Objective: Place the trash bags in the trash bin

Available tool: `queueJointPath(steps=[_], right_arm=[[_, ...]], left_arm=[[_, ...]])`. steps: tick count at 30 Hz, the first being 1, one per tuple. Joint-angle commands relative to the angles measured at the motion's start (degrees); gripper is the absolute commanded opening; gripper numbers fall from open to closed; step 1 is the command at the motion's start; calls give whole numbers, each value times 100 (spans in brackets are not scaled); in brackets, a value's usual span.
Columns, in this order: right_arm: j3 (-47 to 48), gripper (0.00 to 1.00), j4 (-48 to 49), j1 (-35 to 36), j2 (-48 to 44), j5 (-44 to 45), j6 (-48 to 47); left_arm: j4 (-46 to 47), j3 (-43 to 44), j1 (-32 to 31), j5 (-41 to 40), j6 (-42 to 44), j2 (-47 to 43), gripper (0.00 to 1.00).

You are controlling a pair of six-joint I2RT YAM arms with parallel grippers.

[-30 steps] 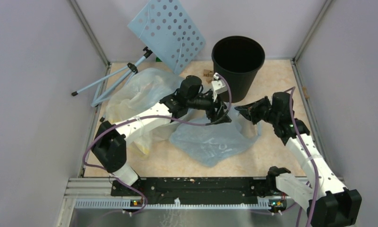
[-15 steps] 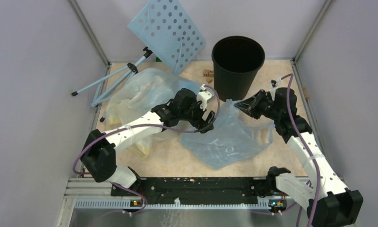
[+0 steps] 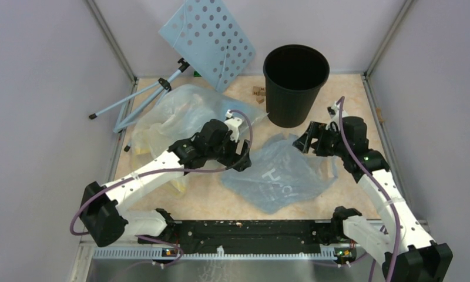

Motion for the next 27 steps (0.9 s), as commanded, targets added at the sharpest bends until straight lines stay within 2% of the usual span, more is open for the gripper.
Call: queueJointPath(steps=[1,7,11,14,18,22,27], right_arm=[[-369,82,215,42,-195,-374,-750],[-577,77,74,43,405,-33,-719],[-729,66,79,123,699,42,-599],[-785,64,175,373,866,-5,-335],[-1176,62,594,779,779,-216,221],[-1410,61,833,1121,498,-214,563],[-1307,64,670,1167,172,31,603]], left_arm=[[-185,-349,-10,207,-689,-285,88],[413,-1163,-11,530,-1494,-311,64],[1564,-2164,-11,514,-1792,-439,41],[2182,-2407,-2,312,-1905,-103,31],[2578,-2004,209,95,-1577,666,20],[2968,-1237,583,127,-1185,1329,18],[2715,-64,1220,584,-993,2023,19]])
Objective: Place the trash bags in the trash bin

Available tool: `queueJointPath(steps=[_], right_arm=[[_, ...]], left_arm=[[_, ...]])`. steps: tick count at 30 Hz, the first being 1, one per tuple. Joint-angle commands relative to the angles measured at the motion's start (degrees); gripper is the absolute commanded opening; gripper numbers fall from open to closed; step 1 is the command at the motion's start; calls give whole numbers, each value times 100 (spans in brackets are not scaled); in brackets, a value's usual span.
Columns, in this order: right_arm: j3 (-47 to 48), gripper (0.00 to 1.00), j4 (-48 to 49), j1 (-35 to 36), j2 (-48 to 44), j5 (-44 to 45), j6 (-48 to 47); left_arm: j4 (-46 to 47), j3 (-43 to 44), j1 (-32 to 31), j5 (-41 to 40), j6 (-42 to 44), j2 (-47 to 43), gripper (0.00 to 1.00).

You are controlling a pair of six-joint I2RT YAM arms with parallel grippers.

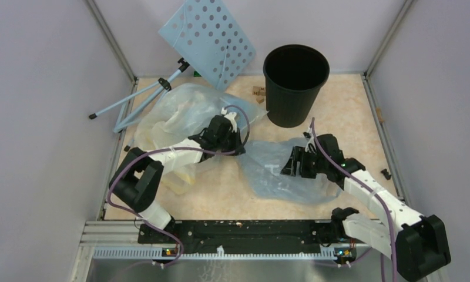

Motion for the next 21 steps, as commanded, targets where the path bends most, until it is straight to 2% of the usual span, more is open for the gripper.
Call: queueJointPath(steps=[1,6,7,11,17,21], right_arm=[[267,68,103,49,-400,387,187],[385,86,-157,51,-620,1224,242],[387,87,-201,42,-597,1446,285],[418,88,-292,29,-269,2092,466],[156,88,229,14,147,2329,613],[86,88,469,9,521,2329,641]], left_arm=[[331,947,405,334,357,273,21],[-74,1060,402,583,488,48,47],[-118,921,397,726,460,-66,54],[-156,256,311,1282,202,-639,66],[-421,-360,-120,1308,-176,-1308,88],[-126,-555,-205,1472,-386,-1112,89]])
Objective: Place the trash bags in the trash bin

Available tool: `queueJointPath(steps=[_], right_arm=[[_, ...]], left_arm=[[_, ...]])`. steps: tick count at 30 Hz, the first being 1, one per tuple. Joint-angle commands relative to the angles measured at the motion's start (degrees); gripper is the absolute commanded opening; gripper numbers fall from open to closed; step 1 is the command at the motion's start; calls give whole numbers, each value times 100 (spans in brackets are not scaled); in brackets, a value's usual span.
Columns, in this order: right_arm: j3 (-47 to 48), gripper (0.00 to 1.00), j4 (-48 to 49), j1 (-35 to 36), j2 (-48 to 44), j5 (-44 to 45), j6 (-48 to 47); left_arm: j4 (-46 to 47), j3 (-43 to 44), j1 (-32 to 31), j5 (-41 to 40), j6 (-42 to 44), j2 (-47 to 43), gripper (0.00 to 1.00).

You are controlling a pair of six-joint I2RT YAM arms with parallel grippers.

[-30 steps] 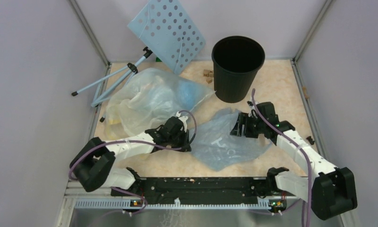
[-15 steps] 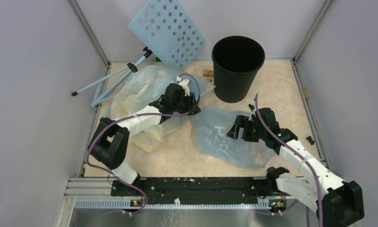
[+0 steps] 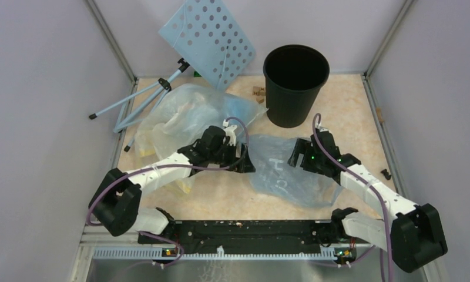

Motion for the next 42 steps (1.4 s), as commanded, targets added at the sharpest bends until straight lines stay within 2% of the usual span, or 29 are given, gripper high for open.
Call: queueJointPath(steps=[1,6,7,11,12,18,21,24,27,31,33,35,36,37,38,40,42], right_arm=[[-94,88,478,9,325,172,100],[112,88,183,9,204,42,-53],[186,88,48,9,88,140,-99],[345,89,-394,7,-426,720,-50],[335,89,-471,8,-523,849,-14],[287,90,-881,-16,-942,1874,480],[279,94,-1030,-32,-959,2280,553],[247,96,-1050,-131,-776,2097,455],[89,97,-746,-331,-553,1281,268],[-159,93,-75,-448,-453,83,-102],[-229,86,72,-455,-404,-44,-114],[-221,71,131,-456,-296,-118,-134],[-198,58,146,-457,-245,-135,-160],[-146,39,144,-457,-215,-136,-194],[-84,24,137,-458,-204,-269,-244],[143,1,28,-458,-245,-323,-330],[427,0,-151,-457,-361,-326,-430]], left_arm=[[411,-186,-48,316,-344,171,88],[1011,-166,-113,489,-539,637,85],[1086,-145,-123,499,-565,696,82],[1333,-46,-125,636,-587,979,58],[1350,-19,-126,648,-586,1053,54],[1618,9,-131,688,-696,1308,50],[1635,32,-118,543,-691,1339,41],[1539,44,-57,381,-671,1332,23],[1463,77,5,380,-593,1346,9],[1288,235,16,473,-423,1450,3],[1266,270,16,475,-377,1456,0],[1219,303,16,461,-311,1448,0],[1187,338,16,460,-277,1439,0],[1133,370,16,448,-232,1432,0],[1064,416,16,431,-184,1424,0],[892,545,16,425,-54,1384,0],[681,701,4,393,70,1263,0]])
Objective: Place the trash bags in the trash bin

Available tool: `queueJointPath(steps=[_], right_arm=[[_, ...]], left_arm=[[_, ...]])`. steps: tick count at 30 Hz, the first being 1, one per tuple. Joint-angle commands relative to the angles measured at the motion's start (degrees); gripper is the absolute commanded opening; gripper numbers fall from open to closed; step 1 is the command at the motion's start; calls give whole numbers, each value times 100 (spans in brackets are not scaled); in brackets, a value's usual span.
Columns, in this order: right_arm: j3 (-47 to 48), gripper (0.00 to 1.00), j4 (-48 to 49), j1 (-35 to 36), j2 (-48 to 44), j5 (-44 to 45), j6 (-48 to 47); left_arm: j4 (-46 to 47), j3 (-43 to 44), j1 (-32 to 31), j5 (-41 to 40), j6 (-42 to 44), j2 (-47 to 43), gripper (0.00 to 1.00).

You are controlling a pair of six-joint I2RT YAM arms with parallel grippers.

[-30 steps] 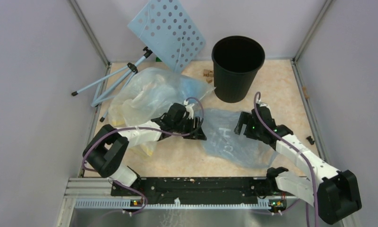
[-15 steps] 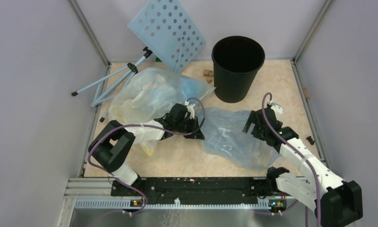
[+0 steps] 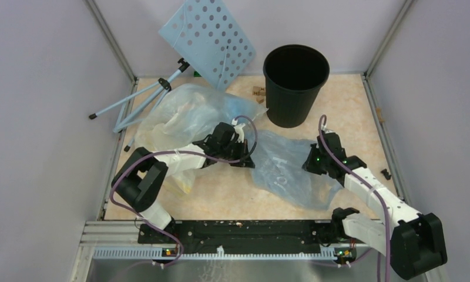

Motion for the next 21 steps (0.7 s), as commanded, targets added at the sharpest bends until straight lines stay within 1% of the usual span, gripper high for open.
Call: queueJointPath(steps=[1,4,8,12,15,17,19,21], right_arm=[[794,0,-27,-39,-244,-280,-306],[1331,0,-134,-38,-577,-593,-482],[1992,0,-28,-40,-921,-1134,-562],[2655,0,83,-38,-1146,-1305,-655],[3091,0,236,-40,-1282,-1095,-698],[3371,0,344,-38,-1321,-792,-697],[3526,0,473,-39,-1310,-378,-689],[3610,0,618,-40,-1269,67,-628]], left_arm=[[-470,490,3,-68,425,-268,0],[-917,895,-6,-132,575,-580,0],[-1203,1420,-55,-178,674,-1038,0],[-1425,2001,-90,-301,804,-1409,0],[-1781,2547,-83,-733,1042,-1549,0],[-1778,2803,-80,-1042,1217,-1559,0],[-1839,3248,-55,-1259,1456,-1394,0],[-1908,3852,-5,-1339,1625,-989,0]])
